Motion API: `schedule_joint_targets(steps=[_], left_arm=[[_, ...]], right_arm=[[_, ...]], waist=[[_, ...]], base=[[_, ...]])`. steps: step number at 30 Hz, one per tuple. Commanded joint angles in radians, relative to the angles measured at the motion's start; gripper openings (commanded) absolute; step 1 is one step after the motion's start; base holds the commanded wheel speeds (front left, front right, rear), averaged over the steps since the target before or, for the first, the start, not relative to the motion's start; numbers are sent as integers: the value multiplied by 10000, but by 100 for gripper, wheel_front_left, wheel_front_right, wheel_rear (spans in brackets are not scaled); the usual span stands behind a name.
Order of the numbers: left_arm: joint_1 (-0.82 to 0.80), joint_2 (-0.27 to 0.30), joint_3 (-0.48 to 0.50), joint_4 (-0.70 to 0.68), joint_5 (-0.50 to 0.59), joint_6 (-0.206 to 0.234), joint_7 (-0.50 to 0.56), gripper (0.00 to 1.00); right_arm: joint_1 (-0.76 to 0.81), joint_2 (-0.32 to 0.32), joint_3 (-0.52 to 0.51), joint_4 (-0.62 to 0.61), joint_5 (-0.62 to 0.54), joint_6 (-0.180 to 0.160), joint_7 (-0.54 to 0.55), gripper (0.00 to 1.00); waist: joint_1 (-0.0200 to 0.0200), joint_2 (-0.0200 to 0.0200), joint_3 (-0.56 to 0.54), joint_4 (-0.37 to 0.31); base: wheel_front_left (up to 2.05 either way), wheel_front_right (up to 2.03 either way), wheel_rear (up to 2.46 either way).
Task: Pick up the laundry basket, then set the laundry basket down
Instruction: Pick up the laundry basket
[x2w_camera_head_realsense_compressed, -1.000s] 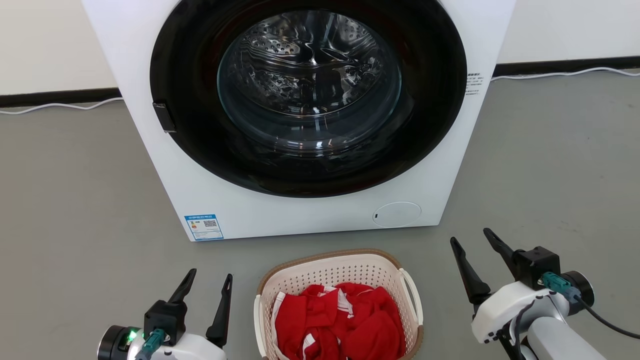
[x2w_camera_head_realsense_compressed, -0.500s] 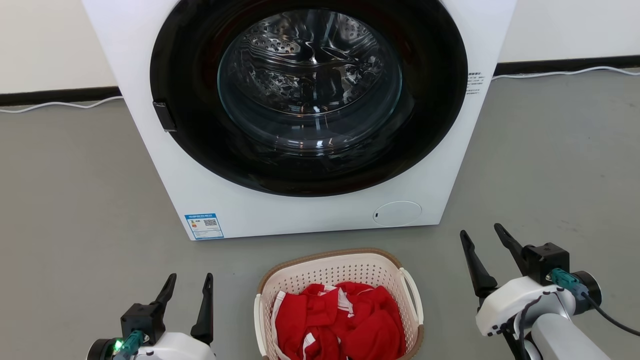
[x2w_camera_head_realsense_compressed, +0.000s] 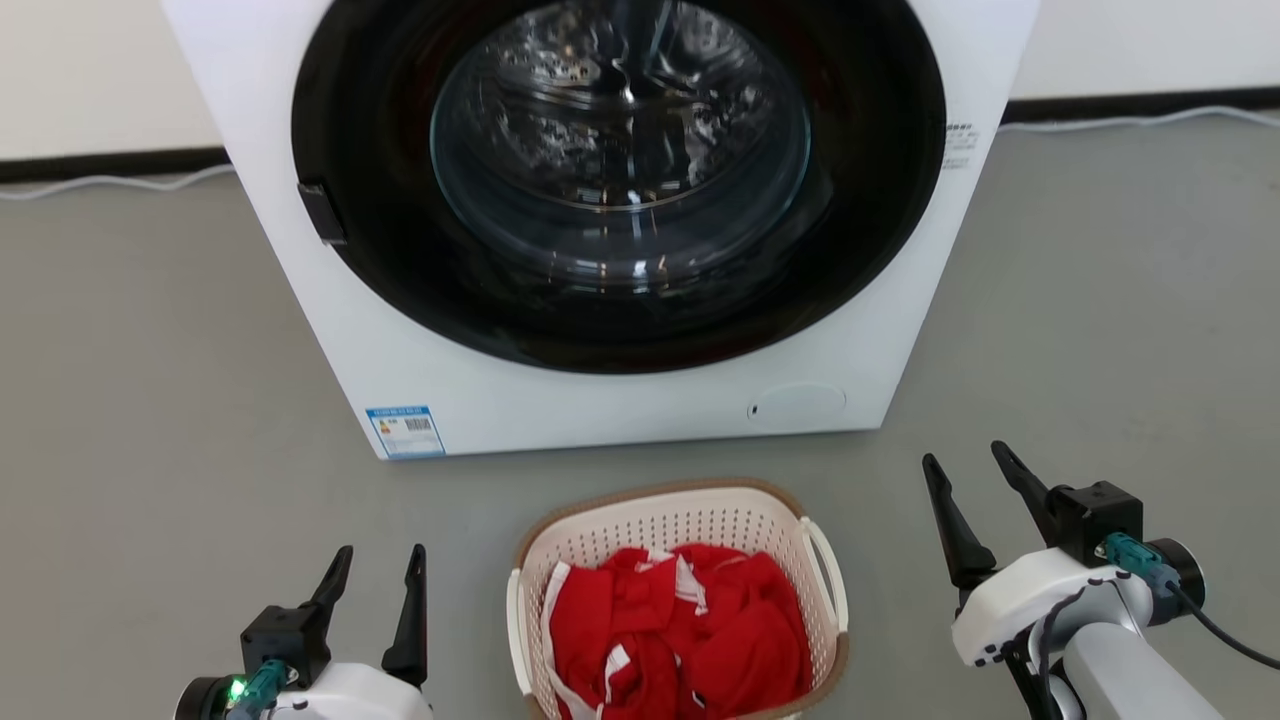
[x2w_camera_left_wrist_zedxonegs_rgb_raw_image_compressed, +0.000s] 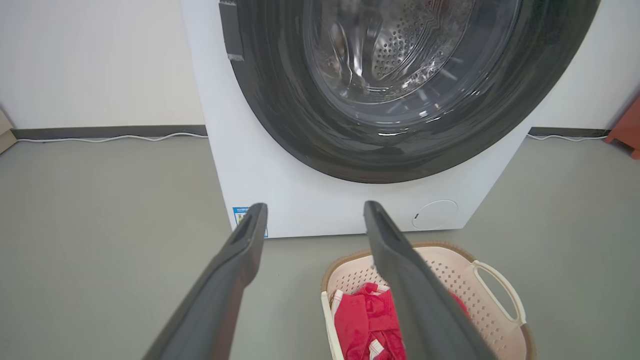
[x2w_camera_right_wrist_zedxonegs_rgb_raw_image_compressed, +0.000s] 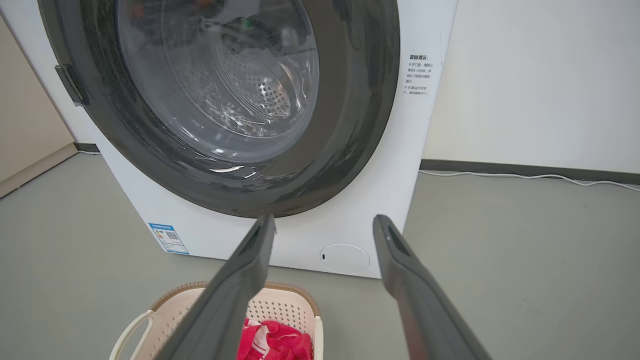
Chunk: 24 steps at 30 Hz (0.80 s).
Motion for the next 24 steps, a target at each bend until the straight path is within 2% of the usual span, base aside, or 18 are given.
schedule_joint_targets(steps=[1,11,24], left_arm=[[-534,100,257,-261,-43,-61,-91,100],[-1119,95,-255,-520,-415,-61,-91,100],[-2688,94,-1208,-199,-1414,-61,-92,100]], right_arm=[[-207,4,117,-236,-105,31,-137,100],[-572,37,-266,-546,-380,31,-138,100],[-1593,239,-945,-794,-997,31,-138,100]], waist=[[0,-1,171,-7],[0,-1,1672,-54],[0,-1,4509,-3]], base=[[0,0,0],[0,0,0],[0,0,0]])
